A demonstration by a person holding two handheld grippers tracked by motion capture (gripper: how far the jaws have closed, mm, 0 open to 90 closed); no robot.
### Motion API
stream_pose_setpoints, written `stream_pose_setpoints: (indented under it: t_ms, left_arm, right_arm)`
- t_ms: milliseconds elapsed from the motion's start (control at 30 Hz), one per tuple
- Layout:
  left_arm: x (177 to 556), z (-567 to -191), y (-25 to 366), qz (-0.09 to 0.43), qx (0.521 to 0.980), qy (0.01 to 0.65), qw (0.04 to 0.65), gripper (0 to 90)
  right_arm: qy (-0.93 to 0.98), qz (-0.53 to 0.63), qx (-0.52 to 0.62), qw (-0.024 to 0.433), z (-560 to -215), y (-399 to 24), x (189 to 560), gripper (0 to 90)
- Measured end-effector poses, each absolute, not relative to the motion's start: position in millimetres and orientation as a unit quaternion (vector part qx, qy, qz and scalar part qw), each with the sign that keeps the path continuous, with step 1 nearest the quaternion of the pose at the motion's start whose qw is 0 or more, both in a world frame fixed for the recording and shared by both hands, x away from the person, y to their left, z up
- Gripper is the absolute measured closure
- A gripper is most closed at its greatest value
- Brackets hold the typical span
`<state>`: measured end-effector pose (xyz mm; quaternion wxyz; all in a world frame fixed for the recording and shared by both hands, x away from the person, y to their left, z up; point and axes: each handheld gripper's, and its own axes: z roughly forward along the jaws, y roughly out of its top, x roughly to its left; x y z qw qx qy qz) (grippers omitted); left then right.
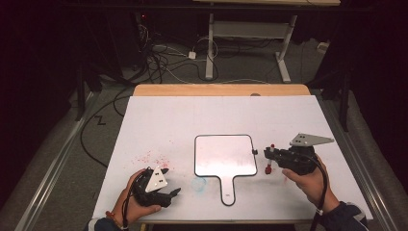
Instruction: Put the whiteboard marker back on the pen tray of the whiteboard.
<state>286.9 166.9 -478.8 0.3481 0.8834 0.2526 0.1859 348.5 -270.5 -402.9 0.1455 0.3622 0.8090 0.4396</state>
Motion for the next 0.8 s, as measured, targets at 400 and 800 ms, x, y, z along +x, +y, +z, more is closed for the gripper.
stream_pose_setpoints:
  t_ms: [400, 800]
  left_arm:
    - [288.4, -480.2, 159.4, 0.183, 0.892, 0.240, 0.338, 22.3]
    - [289.4, -483.2, 157.3, 0.172, 0.893, 0.242, 0.337, 22.4]
  right_arm:
    - [0.804, 0.433, 0.394, 0.109, -434.0, -254.9, 389.0, 79.3]
    - [0.795, 0.408, 0.435, 0.112, -468.0, -239.5, 427.3, 75.3]
